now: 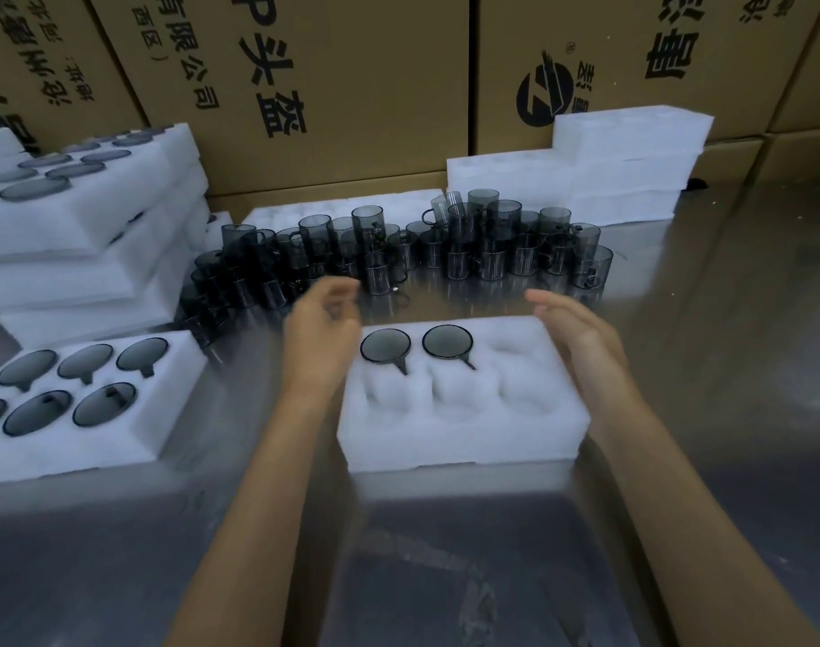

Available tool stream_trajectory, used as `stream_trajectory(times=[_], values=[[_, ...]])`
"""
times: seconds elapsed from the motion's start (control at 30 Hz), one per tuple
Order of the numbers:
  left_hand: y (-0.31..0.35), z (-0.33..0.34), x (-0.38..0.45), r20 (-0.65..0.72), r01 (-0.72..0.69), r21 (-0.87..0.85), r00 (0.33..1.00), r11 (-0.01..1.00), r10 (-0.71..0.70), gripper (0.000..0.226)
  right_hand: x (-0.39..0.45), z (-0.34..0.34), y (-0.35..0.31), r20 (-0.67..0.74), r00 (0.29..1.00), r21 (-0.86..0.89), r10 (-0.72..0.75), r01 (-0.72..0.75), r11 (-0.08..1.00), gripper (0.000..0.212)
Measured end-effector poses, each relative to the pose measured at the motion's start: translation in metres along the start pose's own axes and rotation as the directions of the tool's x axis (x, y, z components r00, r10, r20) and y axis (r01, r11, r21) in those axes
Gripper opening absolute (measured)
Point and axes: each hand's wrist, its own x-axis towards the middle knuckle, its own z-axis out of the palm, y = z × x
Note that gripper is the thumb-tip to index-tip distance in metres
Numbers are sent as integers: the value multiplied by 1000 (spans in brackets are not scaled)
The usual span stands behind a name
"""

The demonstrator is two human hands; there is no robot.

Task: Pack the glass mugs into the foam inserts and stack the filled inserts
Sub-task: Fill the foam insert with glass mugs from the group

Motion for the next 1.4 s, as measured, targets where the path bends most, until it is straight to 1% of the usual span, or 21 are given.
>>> stream_trajectory(times=[0.07,0.13,0.2,0.33,0.43,0.5,0.57,0.63,0.7,0.83,0.9,0.97,1.0,1.07,1.1,1.17,1.2,1.23,1.3,1.33,1.4], values=[[-20,-10,22,-109,90,104,991,990,-78,40,4,-2,2,-70,991,166,112,-99,981,16],[-43,-8,37,-110,143,217,987,966,-122,49,8,-3,5,-84,980,244,178,-153,958,14],[-61,1,47,-65,141,292,990,946,-127,57,9,-3,8,-90,977,243,196,-169,955,13],[-80,14,73,-28,126,359,992,925,-124,67,16,-4,10,-98,969,228,227,-200,953,8],[-88,20,88,-47,125,440,992,889,-116,66,21,-6,11,-71,967,237,244,-221,946,8],[-91,22,89,-79,102,433,994,896,-75,58,23,-7,13,-55,969,226,241,-223,948,9],[-91,22,87,-96,76,395,995,916,-41,44,23,-7,13,-59,971,217,233,-215,952,10],[-91,20,82,-106,63,377,994,924,-24,31,21,-7,12,-64,971,218,230,-212,953,11],[-91,18,78,-123,52,363,992,930,-7,23,20,-7,11,-68,970,229,235,-214,950,12],[-87,14,67,-135,33,297,991,954,7,27,18,-8,9,-56,975,205,216,-201,958,11],[-84,12,58,-154,18,197,988,980,13,28,18,-10,6,-72,976,178,207,-191,965,10],[-79,10,47,-193,-44,100,979,994,62,28,18,-12,6,-127,977,110,172,-158,981,11],[-74,9,43,-209,-83,76,973,994,97,29,18,-13,5,-160,978,44,132,-126,991,11],[-56,6,37,-212,-147,33,966,989,150,36,16,-14,0,-190,982,-114,-7,-15,993,11],[-44,5,34,-202,-173,1,965,985,169,46,14,-13,-3,-175,980,-174,-91,60,983,12],[-18,3,25,-183,-239,-63,957,969,224,71,7,-7,-11,-90,961,-276,-261,228,934,15],[-5,4,20,-167,-272,-83,952,959,255,79,3,-3,-13,-30,942,-330,-335,307,893,15],[6,7,13,-145,-302,-95,947,948,287,82,-1,2,-15,36,919,-379,-393,376,845,15],[24,16,-1,-90,-376,-100,925,921,368,75,-10,11,-17,152,883,-420,-445,465,780,16],[30,22,-9,-57,-406,-105,914,908,402,69,-15,15,-18,189,875,-408,-446,483,775,17],[42,35,-24,3,-438,-139,897,888,442,65,-21,19,-23,215,870,-329,-443,491,807,20]])
